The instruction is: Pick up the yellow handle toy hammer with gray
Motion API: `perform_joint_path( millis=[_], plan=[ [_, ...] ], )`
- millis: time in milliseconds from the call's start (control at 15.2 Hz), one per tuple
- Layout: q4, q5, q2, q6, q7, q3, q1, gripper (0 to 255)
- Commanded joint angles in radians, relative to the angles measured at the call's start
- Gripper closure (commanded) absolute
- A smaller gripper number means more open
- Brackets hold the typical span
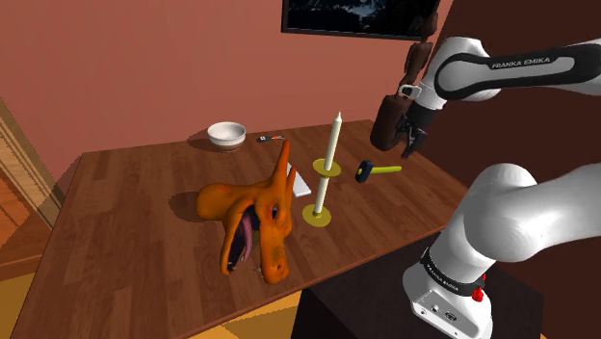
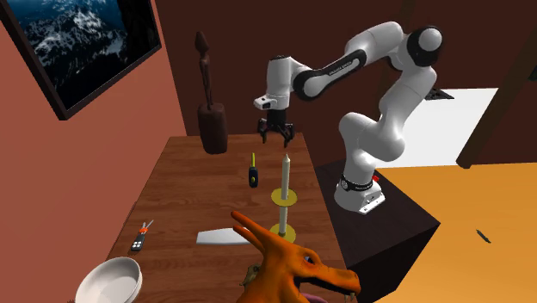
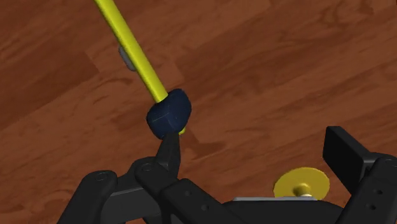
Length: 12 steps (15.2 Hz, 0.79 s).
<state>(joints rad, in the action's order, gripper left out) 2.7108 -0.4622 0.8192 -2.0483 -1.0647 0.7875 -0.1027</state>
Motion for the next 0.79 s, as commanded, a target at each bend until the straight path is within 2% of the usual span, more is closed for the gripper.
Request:
perform_joint_path(
  millis=[0, 198, 396, 528, 726],
  plan=[
    [-0.021, -0.026, -0.071, -0.069, -0.101, 0.098, -0.048, 0],
    [-0.065, -0.036, -0.176, -0.163, -0.244, 0.253, -0.153, 0],
    [-0.123, -0.013, -0.282, -0.254, -0.396, 0.443, -0.315, 0],
    [-0.169, 0.015, -0.343, -0.307, -0.5, 0.605, -0.468, 0],
    [-0.251, 0.021, -0.366, -0.359, -0.62, 0.904, -0.764, 0]
  ],
)
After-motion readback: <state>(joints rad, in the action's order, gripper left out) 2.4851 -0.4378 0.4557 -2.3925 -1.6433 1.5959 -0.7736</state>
